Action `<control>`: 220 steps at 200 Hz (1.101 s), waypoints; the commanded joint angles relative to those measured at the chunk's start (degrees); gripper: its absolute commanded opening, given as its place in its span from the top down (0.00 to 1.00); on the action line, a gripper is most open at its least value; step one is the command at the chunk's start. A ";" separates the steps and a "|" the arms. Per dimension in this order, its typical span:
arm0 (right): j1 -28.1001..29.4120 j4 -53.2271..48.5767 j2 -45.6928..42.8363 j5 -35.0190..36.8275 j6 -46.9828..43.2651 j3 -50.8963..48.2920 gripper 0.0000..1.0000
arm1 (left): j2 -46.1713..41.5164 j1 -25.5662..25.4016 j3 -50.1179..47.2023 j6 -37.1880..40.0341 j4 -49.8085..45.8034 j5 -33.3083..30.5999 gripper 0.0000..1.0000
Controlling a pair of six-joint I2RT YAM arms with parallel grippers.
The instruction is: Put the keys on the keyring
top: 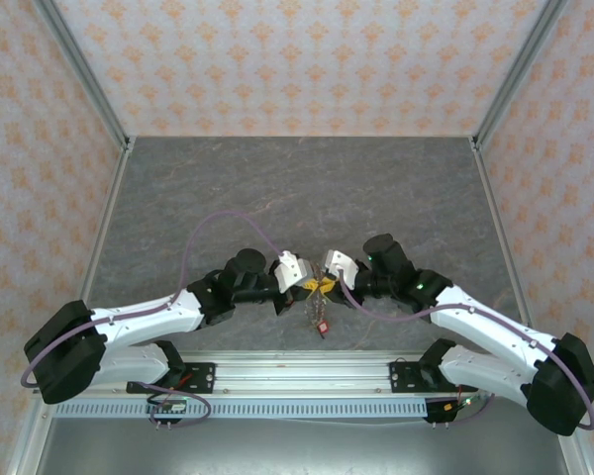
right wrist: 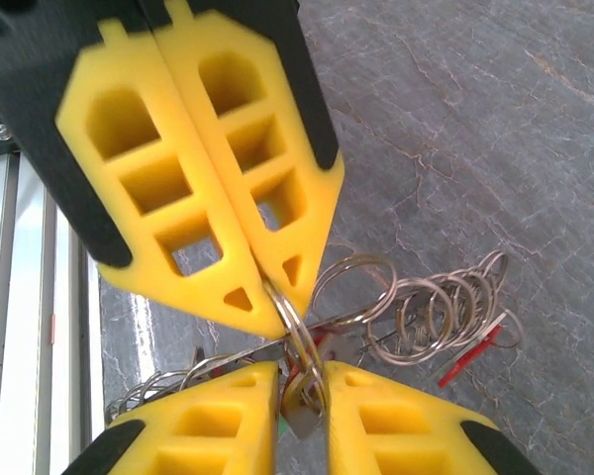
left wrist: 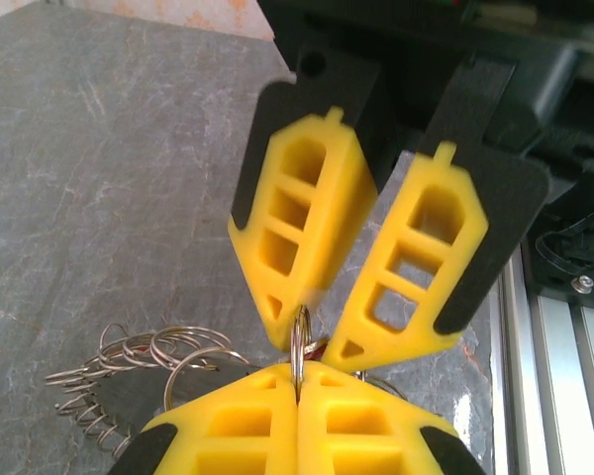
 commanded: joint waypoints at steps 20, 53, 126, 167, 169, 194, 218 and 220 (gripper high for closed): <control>-0.86 7.59 -0.84 -1.07 3.98 -3.58 0.90 | -2.03 0.76 1.06 -2.50 7.73 1.73 1.00; -1.03 7.48 -1.07 0.91 3.92 -4.71 0.95 | -2.09 1.03 1.23 -2.72 7.60 1.42 1.00; -1.04 5.50 -3.80 2.84 3.44 -3.50 0.77 | -1.52 1.44 2.10 -2.46 6.33 0.81 1.00; -1.03 3.31 -7.88 3.60 0.56 -2.13 0.75 | -1.22 1.40 2.37 -2.22 5.27 0.35 1.00; -0.99 3.21 -7.89 3.42 0.43 -2.04 0.75 | -1.30 1.47 2.37 -2.27 5.26 0.33 1.00; -1.02 3.62 -6.26 0.73 -0.03 -0.66 0.76 | -1.75 1.42 2.96 -1.78 3.68 0.58 1.00; -0.99 6.35 -4.61 -1.67 0.48 -0.01 0.78 | -1.98 1.46 3.62 -1.32 1.38 1.64 1.00; -0.98 6.67 -4.51 -1.90 0.53 0.10 0.78 | -2.01 1.48 3.60 -1.32 1.39 1.70 1.00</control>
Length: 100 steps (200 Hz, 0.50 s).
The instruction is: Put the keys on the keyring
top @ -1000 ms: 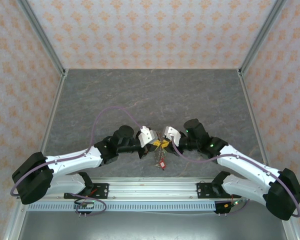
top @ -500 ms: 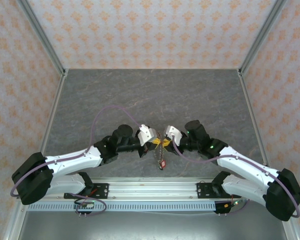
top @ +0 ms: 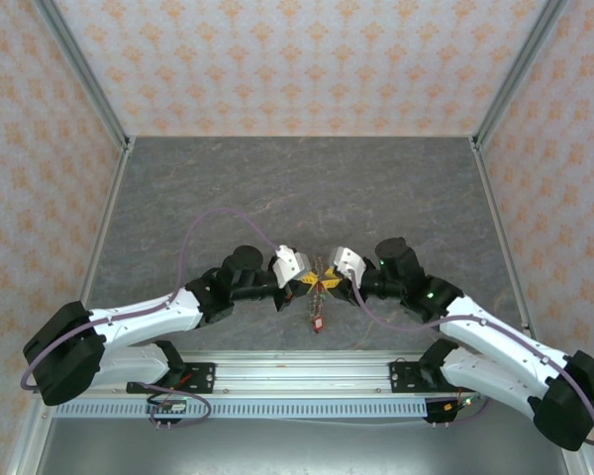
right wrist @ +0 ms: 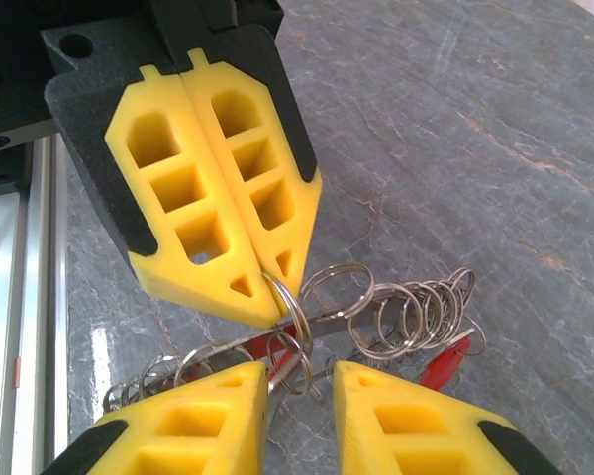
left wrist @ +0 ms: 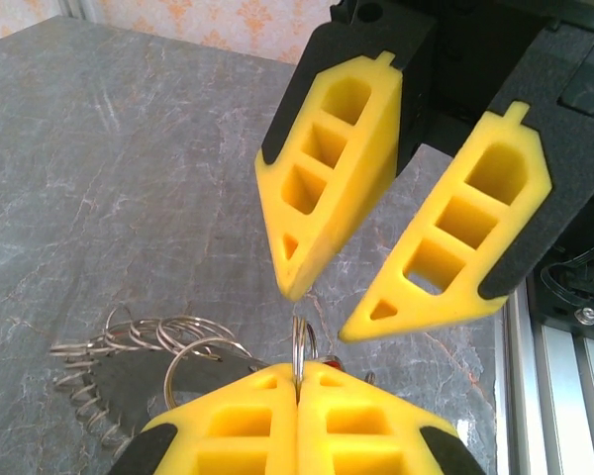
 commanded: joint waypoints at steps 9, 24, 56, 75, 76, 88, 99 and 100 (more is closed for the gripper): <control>-0.12 2.75 1.55 -3.65 -0.86 2.44 0.79 | -1.87 0.31 2.82 0.86 0.71 1.64 1.00; -0.13 3.18 2.29 -3.50 -1.48 2.61 0.79 | -2.02 0.32 2.94 0.97 0.42 1.55 1.00; -0.14 4.02 4.01 -4.17 -1.59 3.05 0.80 | -2.00 0.34 3.08 1.06 -0.09 1.56 1.00; -0.14 4.49 4.46 -4.66 -1.50 3.23 0.84 | -2.22 0.34 3.16 1.14 -0.45 1.39 1.00; -0.10 4.49 4.47 -4.66 -1.50 3.23 0.85 | -2.20 0.37 3.12 1.14 -0.46 1.34 1.00; -0.14 4.06 4.72 -4.51 -1.71 3.45 0.87 | -2.43 0.38 3.16 1.32 -0.93 0.87 1.00; -0.13 3.31 4.89 -4.29 -1.84 3.78 0.91 | -2.76 0.34 3.17 1.66 -1.50 -0.01 1.00; -0.14 3.20 4.90 -4.30 -1.84 3.86 0.91 | -2.78 0.32 3.21 1.67 -1.60 -0.11 1.00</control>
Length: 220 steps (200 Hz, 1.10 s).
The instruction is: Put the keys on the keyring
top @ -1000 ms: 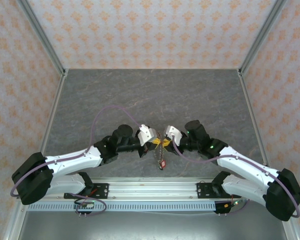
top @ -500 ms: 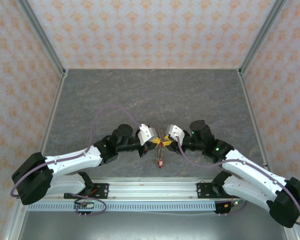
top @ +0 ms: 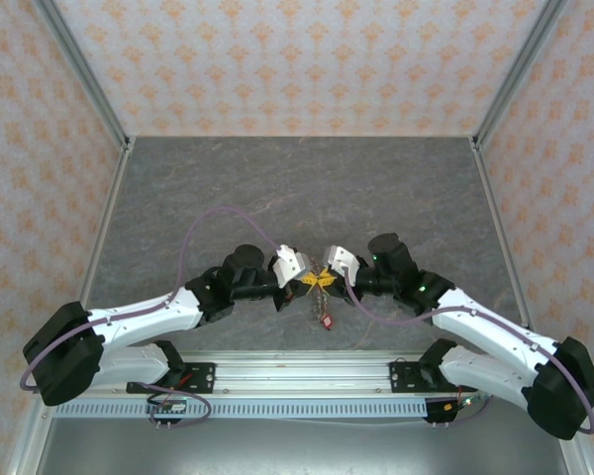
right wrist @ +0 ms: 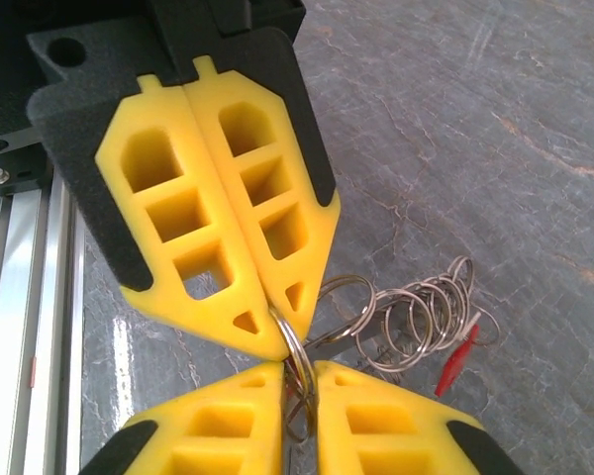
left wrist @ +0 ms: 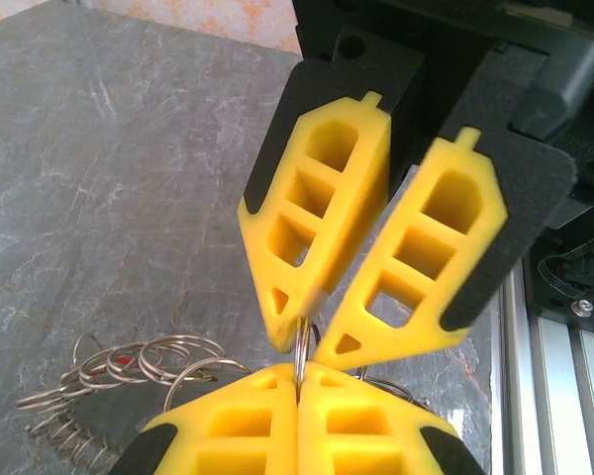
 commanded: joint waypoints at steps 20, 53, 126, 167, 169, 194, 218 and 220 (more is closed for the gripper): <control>-0.17 -2.29 1.06 -1.16 -2.34 4.52 0.97 | -3.03 0.31 3.01 2.68 -1.75 -1.51 0.97; -0.14 -7.77 2.47 -1.16 -4.12 7.71 1.00 | -1.76 0.30 6.16 7.12 -10.89 -3.51 0.85; -0.11 -9.62 3.14 -0.21 -5.38 9.43 1.00 | -0.49 0.06 9.93 11.64 -17.96 -4.95 0.82; -0.14 -6.14 2.50 -2.32 -3.70 7.91 1.00 | -0.61 0.06 10.28 11.87 -17.88 -3.26 0.81; -0.15 -6.07 2.45 -2.31 -3.70 7.84 1.00 | -0.62 0.05 10.30 11.85 -17.77 -3.24 0.81; -0.15 -4.92 1.69 -2.55 -3.44 7.13 1.00 | -0.15 0.15 10.81 12.34 -18.72 -3.15 0.80; -0.15 -5.04 1.08 -2.74 -3.50 6.86 1.00 | 0.23 0.12 11.17 12.71 -19.17 -2.44 0.80; -0.15 -5.07 1.11 -2.79 -3.52 6.83 1.00 | 0.21 0.11 11.25 12.72 -19.11 -2.29 0.80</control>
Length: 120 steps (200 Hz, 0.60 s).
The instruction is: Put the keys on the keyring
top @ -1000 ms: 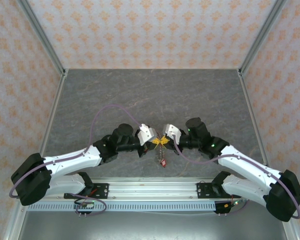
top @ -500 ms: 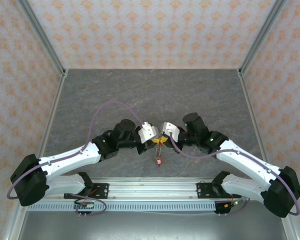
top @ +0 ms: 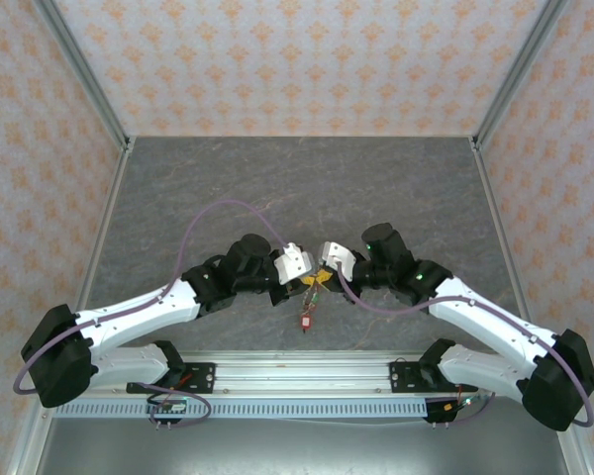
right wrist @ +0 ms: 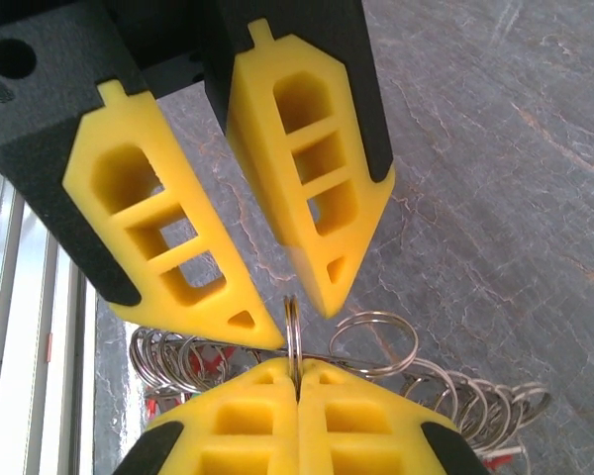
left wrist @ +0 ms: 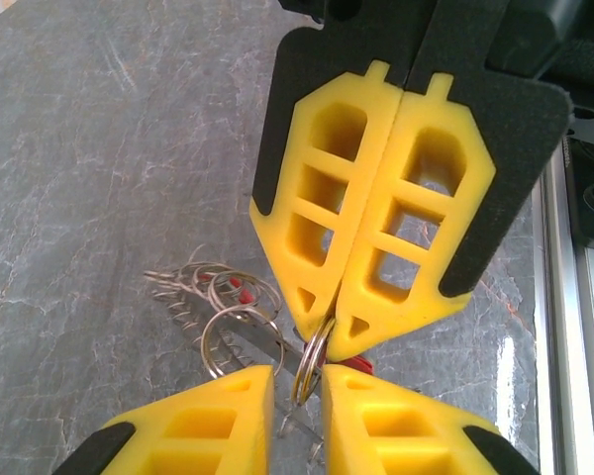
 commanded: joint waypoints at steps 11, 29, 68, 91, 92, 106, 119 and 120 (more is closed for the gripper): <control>-0.14 3.79 -2.34 -2.36 0.46 -0.47 1.00 | 0.74 0.03 2.37 1.51 -1.10 1.79 0.80; -0.08 4.42 -2.60 -2.64 0.80 -0.87 1.00 | 1.00 0.06 2.89 1.49 -1.30 2.58 0.85; -0.15 5.01 -3.97 -0.45 1.46 -1.98 0.96 | 0.45 0.10 2.39 1.03 -0.70 1.64 1.00; -0.23 5.23 -5.31 1.37 2.15 -3.60 0.92 | -0.86 0.33 0.74 -0.46 1.79 2.17 1.00; -0.19 5.28 -5.36 1.45 2.23 -3.69 0.92 | -0.98 0.29 0.64 -0.56 2.12 2.30 1.00; -0.23 6.38 -5.43 1.19 3.48 -4.75 0.89 | -2.20 0.60 -1.17 -1.71 5.95 5.09 1.00; -0.24 8.19 -5.22 -0.06 4.97 -5.79 0.88 | -2.68 0.61 -1.91 -2.79 8.50 7.36 1.00; -0.24 8.39 -5.14 -0.18 5.13 -5.88 0.88 | -2.69 0.61 -1.92 -2.87 8.68 7.49 1.00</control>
